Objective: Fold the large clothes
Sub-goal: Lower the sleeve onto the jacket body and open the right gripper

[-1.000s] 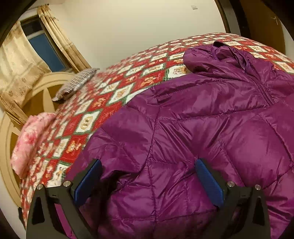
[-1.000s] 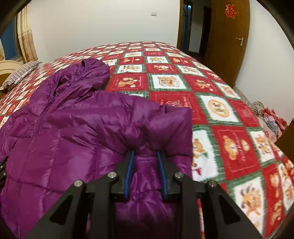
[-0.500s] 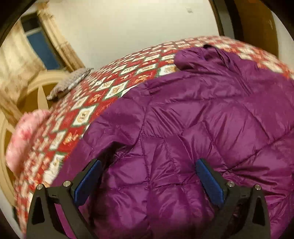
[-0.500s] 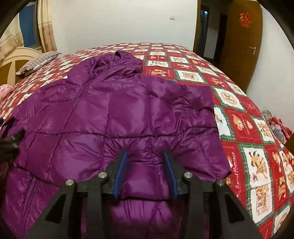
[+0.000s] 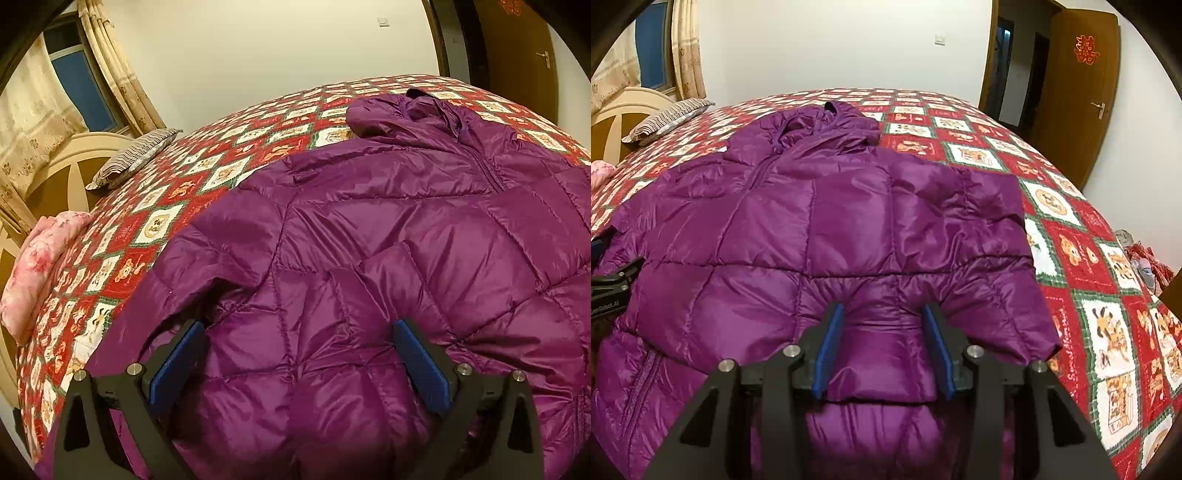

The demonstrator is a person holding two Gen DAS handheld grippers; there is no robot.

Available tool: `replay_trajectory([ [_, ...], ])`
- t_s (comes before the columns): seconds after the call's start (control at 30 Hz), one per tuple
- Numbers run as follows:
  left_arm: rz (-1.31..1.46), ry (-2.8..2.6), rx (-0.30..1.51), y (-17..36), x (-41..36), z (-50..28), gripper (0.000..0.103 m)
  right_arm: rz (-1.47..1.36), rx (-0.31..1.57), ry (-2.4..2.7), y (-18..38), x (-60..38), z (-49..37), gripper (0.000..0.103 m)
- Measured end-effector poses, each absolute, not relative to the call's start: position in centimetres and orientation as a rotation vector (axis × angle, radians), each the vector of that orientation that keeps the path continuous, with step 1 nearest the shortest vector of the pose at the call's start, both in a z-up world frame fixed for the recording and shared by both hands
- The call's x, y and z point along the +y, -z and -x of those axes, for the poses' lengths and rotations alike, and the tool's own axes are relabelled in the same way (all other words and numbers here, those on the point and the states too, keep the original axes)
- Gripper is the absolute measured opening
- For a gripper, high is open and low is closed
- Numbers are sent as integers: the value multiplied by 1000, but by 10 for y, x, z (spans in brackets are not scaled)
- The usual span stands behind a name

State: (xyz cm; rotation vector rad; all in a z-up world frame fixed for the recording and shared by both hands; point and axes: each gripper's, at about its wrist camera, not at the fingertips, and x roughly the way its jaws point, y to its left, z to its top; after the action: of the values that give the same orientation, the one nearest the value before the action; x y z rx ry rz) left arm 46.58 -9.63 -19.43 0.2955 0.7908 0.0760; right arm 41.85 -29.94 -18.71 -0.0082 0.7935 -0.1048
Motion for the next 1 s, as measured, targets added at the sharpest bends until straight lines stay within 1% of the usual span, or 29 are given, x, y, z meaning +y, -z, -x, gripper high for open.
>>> replay_trajectory([
  [1.0, -276, -64, 795, 194, -94, -466, 102, 47, 793, 127, 189, -294, -421, 50],
])
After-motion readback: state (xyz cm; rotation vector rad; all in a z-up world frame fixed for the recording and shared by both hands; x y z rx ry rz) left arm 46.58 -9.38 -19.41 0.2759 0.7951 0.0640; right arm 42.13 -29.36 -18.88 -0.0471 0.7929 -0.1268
